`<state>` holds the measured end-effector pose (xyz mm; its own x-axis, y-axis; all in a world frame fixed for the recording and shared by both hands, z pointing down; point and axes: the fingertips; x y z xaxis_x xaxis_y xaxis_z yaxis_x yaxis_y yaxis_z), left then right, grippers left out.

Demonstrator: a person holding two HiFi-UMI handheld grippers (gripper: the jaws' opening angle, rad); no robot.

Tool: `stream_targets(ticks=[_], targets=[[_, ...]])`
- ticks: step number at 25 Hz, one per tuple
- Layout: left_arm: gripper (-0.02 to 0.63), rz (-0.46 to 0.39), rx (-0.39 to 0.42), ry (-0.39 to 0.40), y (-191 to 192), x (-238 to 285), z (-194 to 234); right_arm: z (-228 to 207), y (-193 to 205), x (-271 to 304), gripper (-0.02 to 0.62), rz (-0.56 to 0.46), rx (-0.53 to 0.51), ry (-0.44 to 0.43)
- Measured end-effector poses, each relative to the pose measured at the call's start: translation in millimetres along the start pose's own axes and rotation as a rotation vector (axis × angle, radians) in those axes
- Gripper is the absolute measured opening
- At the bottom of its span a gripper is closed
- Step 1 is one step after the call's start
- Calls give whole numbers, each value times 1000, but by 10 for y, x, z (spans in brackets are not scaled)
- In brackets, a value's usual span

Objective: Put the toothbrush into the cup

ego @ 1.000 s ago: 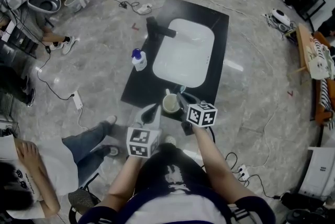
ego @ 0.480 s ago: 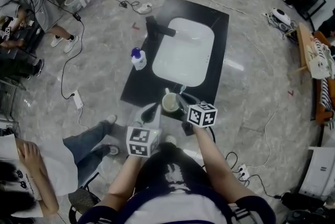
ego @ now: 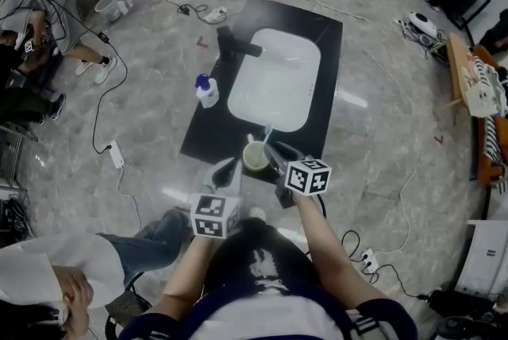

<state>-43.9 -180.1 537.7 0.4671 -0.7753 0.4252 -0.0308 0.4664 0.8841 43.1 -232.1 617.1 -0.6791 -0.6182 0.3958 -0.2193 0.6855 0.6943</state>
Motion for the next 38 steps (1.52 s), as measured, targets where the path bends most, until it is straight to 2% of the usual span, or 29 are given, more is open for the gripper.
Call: stream_targets(ticks=[8, 11, 21, 28, 32, 38], targets=[[0, -7, 6, 4, -24, -37, -47, 253, -161, -219, 56, -92, 65, -65], [0, -13, 10, 2, -30, -57, -62, 332, -201, -276, 4, -112, 57, -86], [0, -32, 24, -2, -132, -83, -105, 541, -227, -417, 2, -102, 25, -152], [0, -58, 55, 16, -329, -113, -237, 799, -427, -649, 2, -119, -78, -202], [0, -62, 70, 36, -361, -105, -308, 894, -497, -760, 2, -137, -121, -190], [0, -57, 86, 70, -368, -144, -424, 961, -491, -924, 2, -120, -124, -137]])
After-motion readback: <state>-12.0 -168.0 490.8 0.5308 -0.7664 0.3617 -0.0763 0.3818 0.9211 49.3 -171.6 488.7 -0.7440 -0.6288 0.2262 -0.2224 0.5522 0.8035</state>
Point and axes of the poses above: the fingertips, and each gripper's own axes: x forward along the fingers, z to its left, y out of its underside, and after that the axes turned 1 degree about -y, right-handed
